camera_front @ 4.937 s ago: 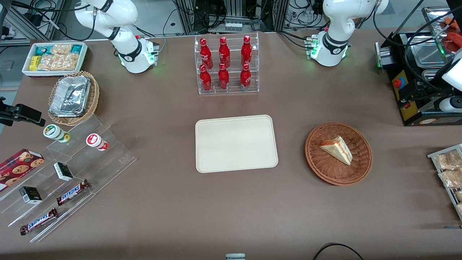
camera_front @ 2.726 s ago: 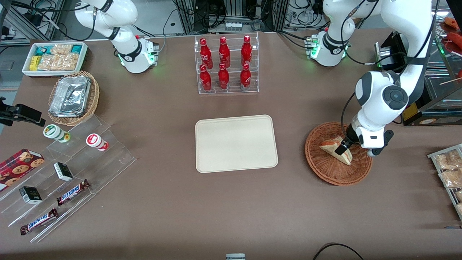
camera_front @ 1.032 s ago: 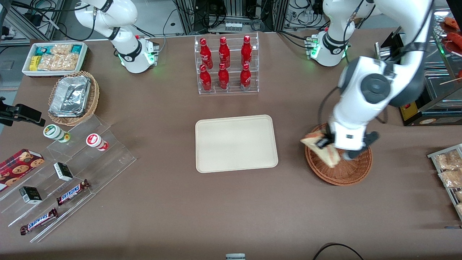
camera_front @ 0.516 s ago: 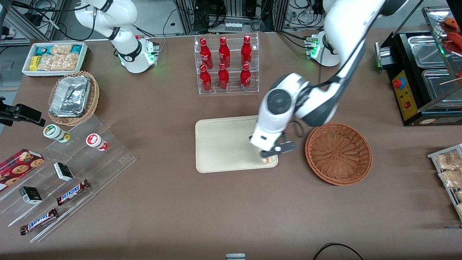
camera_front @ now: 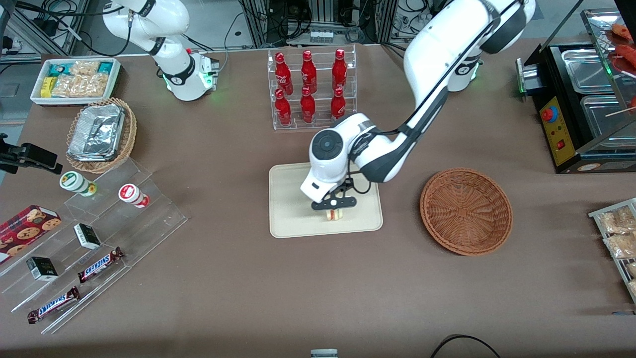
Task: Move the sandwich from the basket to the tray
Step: 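Carry the sandwich with the left gripper over the cream tray and lower it, then open the left gripper to release the sandwich upright on the tray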
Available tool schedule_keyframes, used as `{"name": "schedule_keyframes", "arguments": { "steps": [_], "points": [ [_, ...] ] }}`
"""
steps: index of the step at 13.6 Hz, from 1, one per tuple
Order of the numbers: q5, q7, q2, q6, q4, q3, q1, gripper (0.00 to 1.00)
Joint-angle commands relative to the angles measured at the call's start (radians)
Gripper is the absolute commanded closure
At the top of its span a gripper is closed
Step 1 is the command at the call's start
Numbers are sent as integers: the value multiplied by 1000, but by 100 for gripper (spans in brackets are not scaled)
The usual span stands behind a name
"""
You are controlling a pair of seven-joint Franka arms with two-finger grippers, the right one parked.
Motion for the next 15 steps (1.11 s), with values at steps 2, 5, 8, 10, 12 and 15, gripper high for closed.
{"name": "schedule_keyframes", "arguments": {
  "steps": [2, 5, 8, 10, 12, 15],
  "points": [
    [54, 37, 61, 11, 68, 9, -49, 100],
    [56, 97, 78, 15, 63, 9, -61, 100],
    [56, 96, 72, 13, 61, 9, -61, 0],
    [53, 82, 64, 10, 66, 9, -61, 0],
    [48, 81, 31, 4, 68, 9, -58, 0],
    [45, 70, -55, -65, 66, 10, -55, 0]
  ]
}}
